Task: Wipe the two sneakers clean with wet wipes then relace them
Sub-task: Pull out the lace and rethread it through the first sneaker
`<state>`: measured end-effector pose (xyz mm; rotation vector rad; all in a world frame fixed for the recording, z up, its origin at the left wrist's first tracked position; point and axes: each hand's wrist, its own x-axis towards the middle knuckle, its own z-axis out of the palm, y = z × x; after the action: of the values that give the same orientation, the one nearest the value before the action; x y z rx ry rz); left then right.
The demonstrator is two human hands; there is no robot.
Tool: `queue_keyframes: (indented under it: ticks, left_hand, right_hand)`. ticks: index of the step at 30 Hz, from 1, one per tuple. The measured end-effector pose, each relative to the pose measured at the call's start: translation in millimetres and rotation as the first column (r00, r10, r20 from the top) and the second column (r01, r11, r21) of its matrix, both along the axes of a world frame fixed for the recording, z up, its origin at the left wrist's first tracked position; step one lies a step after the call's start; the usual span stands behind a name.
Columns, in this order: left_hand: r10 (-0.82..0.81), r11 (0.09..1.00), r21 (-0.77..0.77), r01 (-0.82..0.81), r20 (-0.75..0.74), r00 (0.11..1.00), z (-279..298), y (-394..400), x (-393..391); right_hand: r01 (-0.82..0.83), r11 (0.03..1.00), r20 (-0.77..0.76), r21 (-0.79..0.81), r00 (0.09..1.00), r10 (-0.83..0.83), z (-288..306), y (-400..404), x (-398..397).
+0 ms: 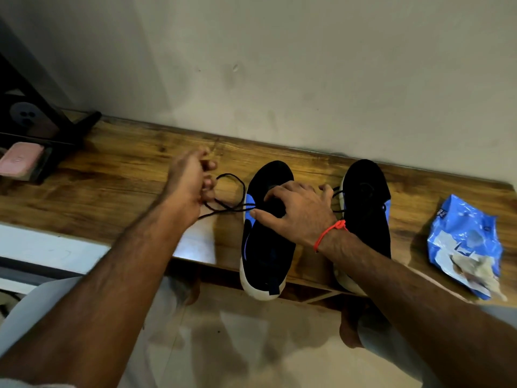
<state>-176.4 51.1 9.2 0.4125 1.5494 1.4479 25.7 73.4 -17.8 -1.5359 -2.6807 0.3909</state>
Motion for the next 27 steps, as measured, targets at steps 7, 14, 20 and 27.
queue_keyframes:
  ticks: [7,14,20,27]
  left_hand:
    - [-0.812,0.57,-0.704,0.423,-0.561,0.161,-29.4,-12.5,21.0]
    - [0.216,0.974,0.12,-0.193,-0.226,0.95,3.1,3.5,4.4]
    - [-0.278,0.956,-0.166,0.244,-0.234,0.932,0.8,-8.1,18.2]
    - [0.418,0.901,0.286,-0.326,-0.374,0.828,4.1,6.9,-26.2]
  right_hand:
    - [-0.024,1.0,0.049,-0.006,0.999,0.024,-1.9,-0.3,-0.6]
    - [-0.028,0.999,0.051,-0.043,0.998,0.03,-2.2,1.9,1.8]
    - [-0.031,0.999,0.051,-0.043,0.998,0.034,-3.2,2.4,1.3]
    - [-0.021,0.998,0.068,-0.058,0.997,0.025,-2.5,4.1,4.3]
